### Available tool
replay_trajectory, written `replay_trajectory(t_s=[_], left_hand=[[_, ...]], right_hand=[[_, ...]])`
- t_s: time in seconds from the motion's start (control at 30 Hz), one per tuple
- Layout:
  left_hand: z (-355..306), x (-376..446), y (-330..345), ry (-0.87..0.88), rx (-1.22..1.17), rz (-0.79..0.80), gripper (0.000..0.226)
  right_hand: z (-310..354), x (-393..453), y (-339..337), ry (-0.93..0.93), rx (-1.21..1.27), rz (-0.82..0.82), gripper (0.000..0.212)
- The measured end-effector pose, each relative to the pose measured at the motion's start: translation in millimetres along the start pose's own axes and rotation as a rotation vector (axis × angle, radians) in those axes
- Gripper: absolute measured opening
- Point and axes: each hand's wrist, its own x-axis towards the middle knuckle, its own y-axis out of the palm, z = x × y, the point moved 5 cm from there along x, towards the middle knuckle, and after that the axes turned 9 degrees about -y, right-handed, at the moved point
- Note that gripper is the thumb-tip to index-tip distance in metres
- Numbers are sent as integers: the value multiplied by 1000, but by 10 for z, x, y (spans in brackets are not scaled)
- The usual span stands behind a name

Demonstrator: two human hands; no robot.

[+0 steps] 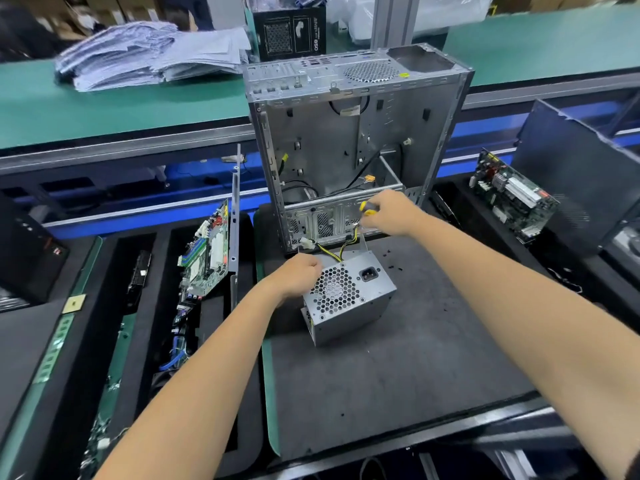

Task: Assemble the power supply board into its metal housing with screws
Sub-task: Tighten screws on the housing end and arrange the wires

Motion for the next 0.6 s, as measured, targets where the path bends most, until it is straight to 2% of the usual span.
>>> replay_trajectory(t_s=[0.07, 0.23, 0.3, 0.4, 0.5, 0.53, 0.6], left_hand=[[-77, 22, 20, -12, 68, 18, 25], [-176, 125, 27, 2, 194, 47, 21], [-159, 152, 43, 30, 222, 79, 42], [-89, 231, 88, 9, 285, 126, 32], [-24, 279, 93, -16, 332, 183, 51], [13, 293, 88, -36, 338, 191, 63], [55, 309, 67, -83, 310, 174, 72]], right_hand=[[-213, -18, -79, 89, -64, -31, 41], [-644, -86, 46, 241, -161, 43, 35], [-750, -90, 137, 268, -187, 93, 32], [-885, -62, 266, 293, -200, 155, 31], [-988, -10, 359, 300, -203, 192, 39], [-1011, 11, 389, 300, -204, 206, 40], [-1051, 59, 446, 298, -198, 234, 40]])
